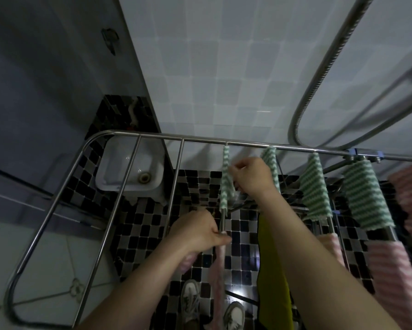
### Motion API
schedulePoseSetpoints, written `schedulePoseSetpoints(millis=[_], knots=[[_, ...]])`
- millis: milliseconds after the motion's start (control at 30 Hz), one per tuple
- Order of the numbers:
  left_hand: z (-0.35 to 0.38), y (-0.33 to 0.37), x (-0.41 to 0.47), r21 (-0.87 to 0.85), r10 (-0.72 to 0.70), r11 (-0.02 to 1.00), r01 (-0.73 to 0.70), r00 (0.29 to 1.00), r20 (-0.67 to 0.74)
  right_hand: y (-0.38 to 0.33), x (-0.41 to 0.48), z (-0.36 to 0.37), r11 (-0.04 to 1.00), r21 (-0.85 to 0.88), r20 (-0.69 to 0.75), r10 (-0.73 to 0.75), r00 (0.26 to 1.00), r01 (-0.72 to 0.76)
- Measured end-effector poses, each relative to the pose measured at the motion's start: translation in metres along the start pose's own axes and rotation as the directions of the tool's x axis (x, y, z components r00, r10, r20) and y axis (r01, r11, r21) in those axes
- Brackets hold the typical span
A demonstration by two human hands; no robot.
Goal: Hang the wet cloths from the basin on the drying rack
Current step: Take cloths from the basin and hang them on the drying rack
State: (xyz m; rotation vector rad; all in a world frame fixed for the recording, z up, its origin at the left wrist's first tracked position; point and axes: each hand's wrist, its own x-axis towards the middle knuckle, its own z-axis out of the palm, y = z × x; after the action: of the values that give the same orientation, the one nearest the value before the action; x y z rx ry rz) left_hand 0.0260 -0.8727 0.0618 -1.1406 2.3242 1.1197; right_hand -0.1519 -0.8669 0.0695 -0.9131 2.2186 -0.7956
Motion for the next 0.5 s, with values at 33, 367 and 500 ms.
schedulePoseSetpoints(millis=[33,367,500], knots=[[0.003,-0.001,-0.001,-0.033,0.001,0.999,-0.001,1.0,-0.002,0.001,-0.012,-0.003,0.998,-0.059,0.107,-0.021,0.994,0.028],[0.016,0.0,-0.012,-0.207,-0.04,0.978,0.007,0.987,-0.154,0.042,-0.074,0.02,0.997,-0.048,0.374,-0.043,0.926,0.065],[0.023,0.005,-0.017,-0.208,-0.058,0.978,-0.006,0.951,-0.303,0.045,-0.085,0.025,0.995,0.006,0.206,-0.102,0.973,0.103]])
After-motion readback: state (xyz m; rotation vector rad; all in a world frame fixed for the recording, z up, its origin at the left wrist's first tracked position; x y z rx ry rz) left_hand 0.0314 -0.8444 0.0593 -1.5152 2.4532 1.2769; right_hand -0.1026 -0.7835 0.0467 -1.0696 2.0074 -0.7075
